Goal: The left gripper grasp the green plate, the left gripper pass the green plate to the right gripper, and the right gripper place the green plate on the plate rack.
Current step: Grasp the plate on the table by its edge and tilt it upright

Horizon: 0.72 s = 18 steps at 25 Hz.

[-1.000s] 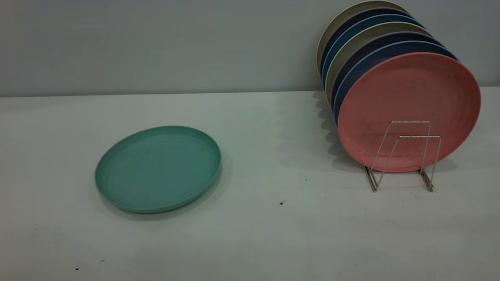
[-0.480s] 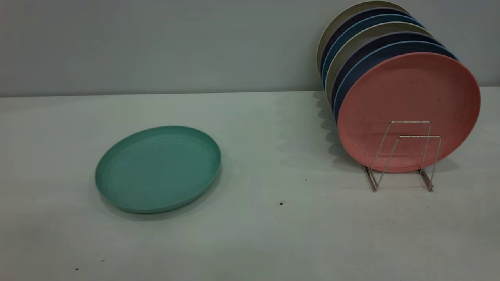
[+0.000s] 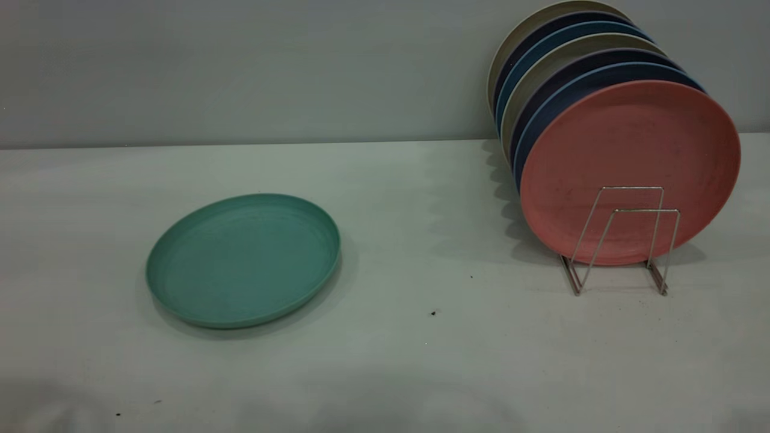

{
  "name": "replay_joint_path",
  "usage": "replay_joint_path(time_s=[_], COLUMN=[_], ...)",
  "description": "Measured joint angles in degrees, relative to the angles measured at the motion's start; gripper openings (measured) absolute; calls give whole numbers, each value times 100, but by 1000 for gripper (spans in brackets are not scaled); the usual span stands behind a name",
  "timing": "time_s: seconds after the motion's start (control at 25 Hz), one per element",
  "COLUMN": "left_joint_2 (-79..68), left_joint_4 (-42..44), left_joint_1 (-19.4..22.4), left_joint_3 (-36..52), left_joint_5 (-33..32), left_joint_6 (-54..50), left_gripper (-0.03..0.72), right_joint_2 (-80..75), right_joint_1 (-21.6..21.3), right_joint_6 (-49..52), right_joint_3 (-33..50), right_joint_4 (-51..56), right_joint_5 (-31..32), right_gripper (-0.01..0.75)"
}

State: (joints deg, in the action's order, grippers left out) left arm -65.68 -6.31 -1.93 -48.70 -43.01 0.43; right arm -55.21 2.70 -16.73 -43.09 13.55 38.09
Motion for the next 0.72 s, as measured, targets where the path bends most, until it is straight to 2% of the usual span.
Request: replay_joint_path(time_s=[0.2,0.44,0.6,0.72], left_joint_2=[-1198,-2180,-2762,-3251], left_joint_4=[-492,-613,-630,-638], left_joint_1=[0,23,304,696], left_joint_3=[-476,-749,-766,-827], left_joint_5=[193,367,647,842], left_joint_6=[347,768,799,822], left_gripper=[533,522,522,522], right_joint_2=[-1075,-2028,-2524,-2903], right_joint_1=[136,835,1167,1247], right_joint_6=[-1710,-3421,-3992,-4371], right_joint_3=[0,-16,-40,-45], right_joint_4=[1698,3401,4318,4974], right_joint_5=[-687,-965,-1054,-1107], right_gripper=[469,469,469,470])
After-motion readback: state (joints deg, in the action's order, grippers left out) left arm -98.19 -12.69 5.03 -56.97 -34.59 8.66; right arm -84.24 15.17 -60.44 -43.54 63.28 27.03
